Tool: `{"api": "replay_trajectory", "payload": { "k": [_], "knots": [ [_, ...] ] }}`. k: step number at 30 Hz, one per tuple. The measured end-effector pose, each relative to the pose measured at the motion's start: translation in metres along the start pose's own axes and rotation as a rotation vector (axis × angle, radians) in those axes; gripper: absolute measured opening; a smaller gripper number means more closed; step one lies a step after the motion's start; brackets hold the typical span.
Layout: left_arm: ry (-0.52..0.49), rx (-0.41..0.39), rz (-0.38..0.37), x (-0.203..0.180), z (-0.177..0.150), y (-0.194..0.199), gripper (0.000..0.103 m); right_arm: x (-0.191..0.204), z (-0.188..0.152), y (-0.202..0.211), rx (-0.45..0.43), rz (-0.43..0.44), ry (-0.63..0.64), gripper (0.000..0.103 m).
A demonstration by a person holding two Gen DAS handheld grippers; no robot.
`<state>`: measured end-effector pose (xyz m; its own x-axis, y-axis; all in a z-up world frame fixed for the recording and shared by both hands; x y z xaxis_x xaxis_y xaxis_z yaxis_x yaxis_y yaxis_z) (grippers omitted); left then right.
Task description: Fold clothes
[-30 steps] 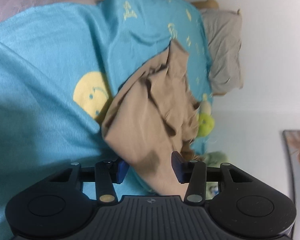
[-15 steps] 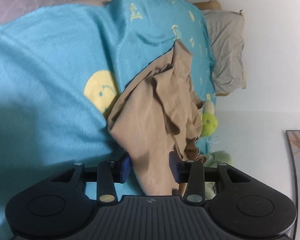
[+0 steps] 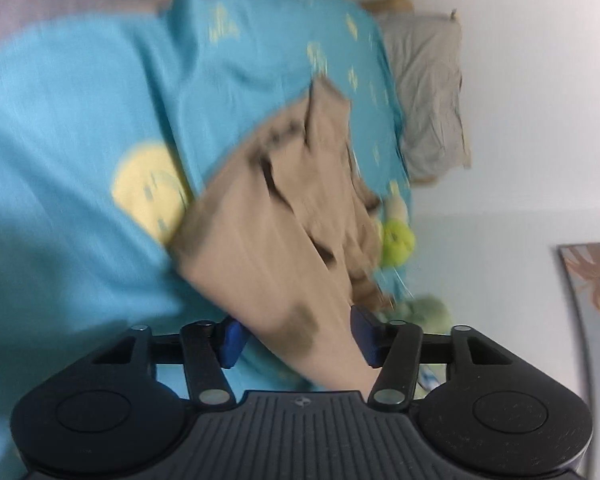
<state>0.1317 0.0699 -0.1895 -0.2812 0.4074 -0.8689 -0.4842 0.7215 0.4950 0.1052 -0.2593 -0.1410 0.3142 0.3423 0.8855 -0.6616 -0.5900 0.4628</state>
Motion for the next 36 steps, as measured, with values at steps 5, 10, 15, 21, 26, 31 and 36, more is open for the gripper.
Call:
{"api": "replay_trajectory", "payload": {
  "k": [5,10,15,21,26,31,36],
  "knots": [
    [-0.061,-0.096,0.010,-0.006,0.003,0.014,0.012,-0.002,0.001,0.003,-0.020,-0.006,-0.018,0.017],
    [-0.150,-0.129,0.010,-0.022,0.001,0.027,0.004,0.004,-0.002,0.002,-0.026,-0.032,0.025,0.016],
    [-0.300,-0.175,-0.013,-0.063,-0.021,0.073,0.003,0.039,-0.010,0.024,-0.033,-0.088,0.162,0.015],
    [-0.416,-0.183,-0.026,-0.113,-0.071,0.135,0.003,0.080,-0.039,0.078,-0.051,-0.076,0.269,0.015],
    [-0.417,-0.164,-0.018,-0.114,-0.131,0.193,0.003,0.092,-0.083,0.131,-0.065,-0.100,0.357,0.015],
    [-0.391,-0.161,0.037,-0.103,-0.152,0.203,0.003,0.085,-0.113,0.148,-0.053,-0.136,0.363,0.015],
    [-0.350,-0.176,0.072,-0.106,-0.122,0.175,0.004,0.080,-0.086,0.119,-0.034,-0.165,0.311,0.015]
  ]
}}
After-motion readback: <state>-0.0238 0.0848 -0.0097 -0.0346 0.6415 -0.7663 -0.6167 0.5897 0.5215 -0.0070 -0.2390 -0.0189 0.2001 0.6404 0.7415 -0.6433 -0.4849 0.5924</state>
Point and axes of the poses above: each gripper's, at about its wrist camera, not at the fingertips, and y roughly against the way its jaws point, x to its left, z to its top, the point moved 3 cm from there along -y, roughly the way its jaws point, and after that the axes turned 11 degrees about x, right-handed, at the moved point
